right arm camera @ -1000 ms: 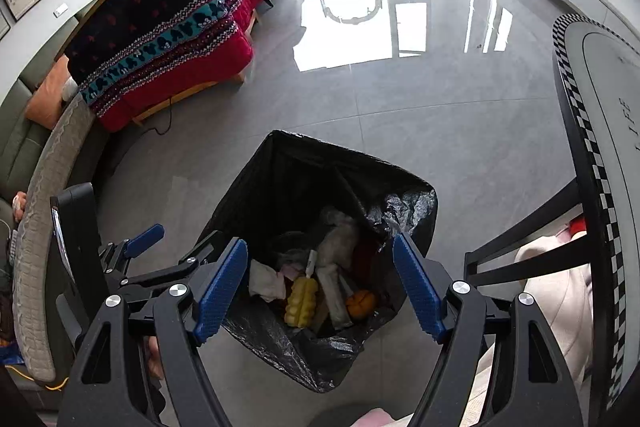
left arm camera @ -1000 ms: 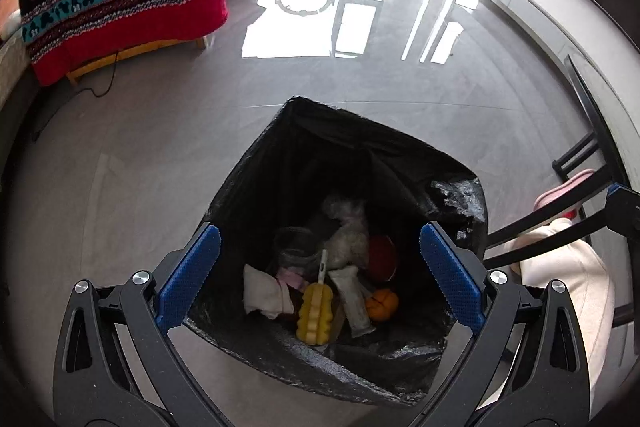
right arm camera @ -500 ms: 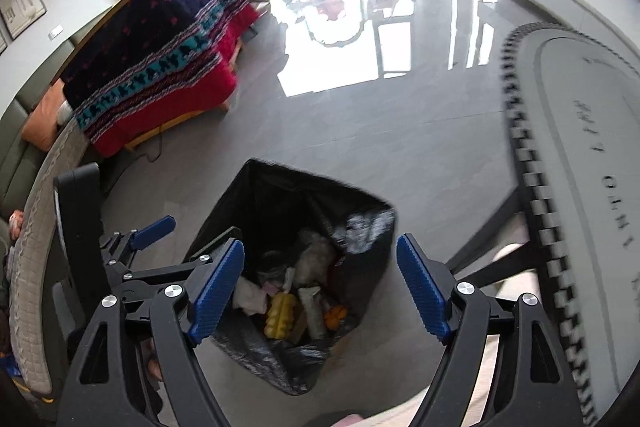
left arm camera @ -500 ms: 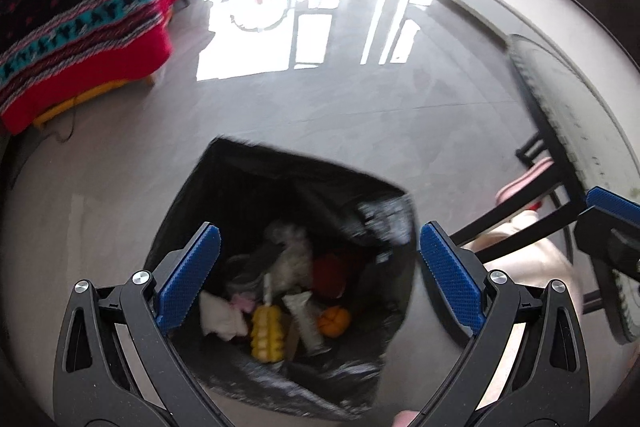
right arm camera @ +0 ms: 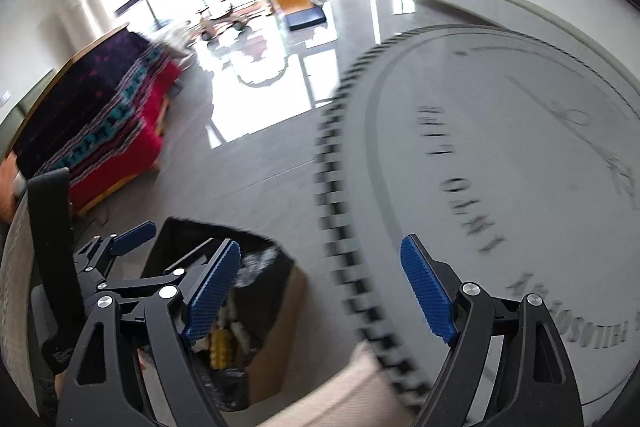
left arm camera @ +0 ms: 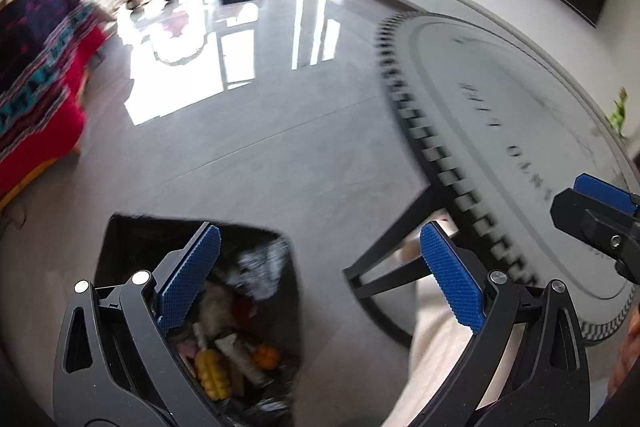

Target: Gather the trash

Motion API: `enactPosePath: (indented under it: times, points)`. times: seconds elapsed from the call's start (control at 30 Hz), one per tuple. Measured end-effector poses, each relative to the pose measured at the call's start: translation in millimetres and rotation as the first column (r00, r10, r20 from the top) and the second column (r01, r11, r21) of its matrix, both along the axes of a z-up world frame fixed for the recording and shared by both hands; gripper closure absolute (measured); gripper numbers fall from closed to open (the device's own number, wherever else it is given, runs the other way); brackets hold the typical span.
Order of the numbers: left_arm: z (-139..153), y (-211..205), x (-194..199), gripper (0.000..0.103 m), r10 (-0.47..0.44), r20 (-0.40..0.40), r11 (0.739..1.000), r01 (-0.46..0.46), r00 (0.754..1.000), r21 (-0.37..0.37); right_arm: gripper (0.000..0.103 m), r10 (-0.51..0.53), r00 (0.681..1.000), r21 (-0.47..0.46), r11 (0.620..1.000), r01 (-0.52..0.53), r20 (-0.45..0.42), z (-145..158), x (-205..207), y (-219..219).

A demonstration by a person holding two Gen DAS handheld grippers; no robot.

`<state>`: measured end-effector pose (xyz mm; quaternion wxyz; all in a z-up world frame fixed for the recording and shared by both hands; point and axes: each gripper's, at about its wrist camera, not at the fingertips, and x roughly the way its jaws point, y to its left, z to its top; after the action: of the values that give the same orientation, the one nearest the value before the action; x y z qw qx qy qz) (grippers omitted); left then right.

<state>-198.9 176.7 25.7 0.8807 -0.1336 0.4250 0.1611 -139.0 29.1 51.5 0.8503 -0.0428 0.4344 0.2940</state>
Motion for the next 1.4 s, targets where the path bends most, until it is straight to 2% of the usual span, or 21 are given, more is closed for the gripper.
enactPosePath:
  times: [0.17, 0.37, 0.5, 0.77, 0.9, 1.03, 1.1, 1.23, 1.4]
  points:
    - [9.2, -39.5, 43.4, 0.006, -0.103, 0.020, 0.995, 0.103, 0.994, 0.005, 0.020, -0.116, 0.993, -0.011, 0.993, 0.116, 0.012, -2.4, 25.5, -50.5]
    - [11.1, -97.1, 97.5, 0.006, -0.228, 0.028, 0.974, 0.228, 0.973, 0.009, 0.020, -0.258, 0.966, -0.027, 0.966, 0.258, 0.013, -14.1, 54.6, -113.2]
    - [7.1, -131.8, 126.2, 0.006, -0.289, 0.024, 0.957, 0.289, 0.957, 0.008, 0.020, -0.342, 0.940, -0.039, 0.939, 0.342, 0.011, -25.0, 71.0, -151.7]
    - [-8.2, -190.3, 177.8, 0.006, -0.403, -0.011, 0.913, 0.402, 0.915, 0.062, 0.019, -0.476, 0.879, -0.046, 0.879, 0.475, -0.014, -51.6, 98.2, -216.3]
    - [-14.6, -196.3, 190.4, 0.006, -0.413, -0.026, 0.908, 0.414, 0.910, 0.069, 0.020, -0.514, 0.858, -0.063, 0.856, 0.513, -0.005, -60.7, 103.2, -232.9]
    - [-21.4, -193.0, 196.3, 0.006, -0.411, -0.050, 0.909, 0.414, 0.910, 0.051, 0.019, -0.526, 0.851, -0.080, 0.848, 0.524, 0.000, -67.7, 106.1, -238.5]
    - [-21.8, -188.2, 196.5, 0.006, -0.406, -0.053, 0.912, 0.408, 0.912, 0.037, 0.018, -0.528, 0.849, -0.089, 0.845, 0.527, 0.017, -69.5, 106.8, -237.9]
    - [-24.9, -190.6, 200.9, 0.006, -0.383, -0.094, 0.917, 0.390, 0.919, 0.080, 0.014, -0.522, 0.851, -0.117, 0.843, 0.524, 0.056, -71.6, 105.7, -231.0]
    - [-26.8, -193.7, 198.7, 0.006, -0.382, -0.095, 0.917, 0.390, 0.919, 0.081, 0.010, -0.509, 0.859, -0.140, 0.848, 0.511, 0.056, -73.2, 112.8, -229.5]
